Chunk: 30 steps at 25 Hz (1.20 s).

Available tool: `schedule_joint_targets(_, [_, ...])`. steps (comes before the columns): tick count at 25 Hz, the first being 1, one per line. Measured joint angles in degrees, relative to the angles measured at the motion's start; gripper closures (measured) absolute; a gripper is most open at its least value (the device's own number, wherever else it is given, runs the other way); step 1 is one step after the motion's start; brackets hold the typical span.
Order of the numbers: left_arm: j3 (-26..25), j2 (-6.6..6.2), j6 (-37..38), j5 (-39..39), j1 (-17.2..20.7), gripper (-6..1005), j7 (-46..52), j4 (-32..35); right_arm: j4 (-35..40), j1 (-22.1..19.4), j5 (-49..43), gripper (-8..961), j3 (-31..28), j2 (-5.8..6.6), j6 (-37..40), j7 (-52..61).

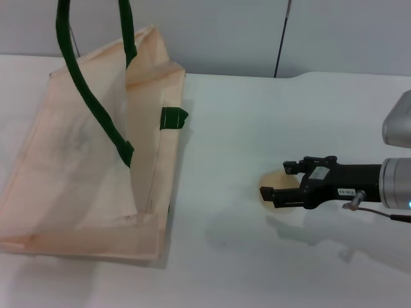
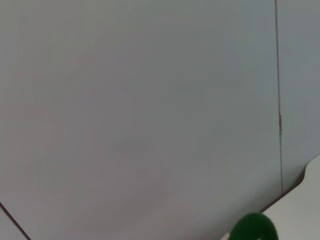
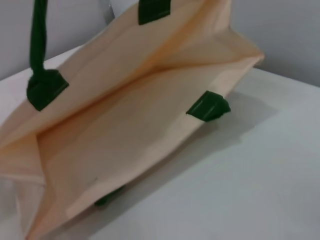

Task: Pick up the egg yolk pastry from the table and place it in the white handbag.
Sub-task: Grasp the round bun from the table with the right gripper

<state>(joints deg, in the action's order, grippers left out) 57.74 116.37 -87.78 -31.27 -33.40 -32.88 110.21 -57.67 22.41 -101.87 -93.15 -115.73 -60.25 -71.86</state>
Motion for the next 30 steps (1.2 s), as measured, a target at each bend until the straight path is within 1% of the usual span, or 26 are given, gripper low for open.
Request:
schedule_joint_targets(5, [0.0,0.0,-0.42,-0.17,-0.04,870,0.01,0.21,3.11,1.79,0.06,76,-0.72,-0.13,0.93,-1.48])
schedule_joint_targets(10, [0.0,0.0,-0.68,-0.22,-0.1,869,0.01,0.26,7.88,5.2,0.06,74,-1.17,-0.08,2.25,-1.52])
schedule_joint_targets(14, [-0.05,0.0,-1.13,-0.22,-0.32,869,0.01,0.27,9.46,6.46,-0.25,74,-0.92,-0.13,3.46,-1.53])
schedule_joint_targets(22, [-0.09,0.0,-1.28,-0.13,-0.6,869,0.01,0.27,11.1,7.23,-1.04,73,-1.14,-0.05,3.66,-1.41])
schedule_joint_targets(30, [-0.08,0.0,-1.41,0.01,-0.62,868,0.01,0.28,13.04,7.71,-2.25,72,-1.31,0.07,5.6,-1.45])
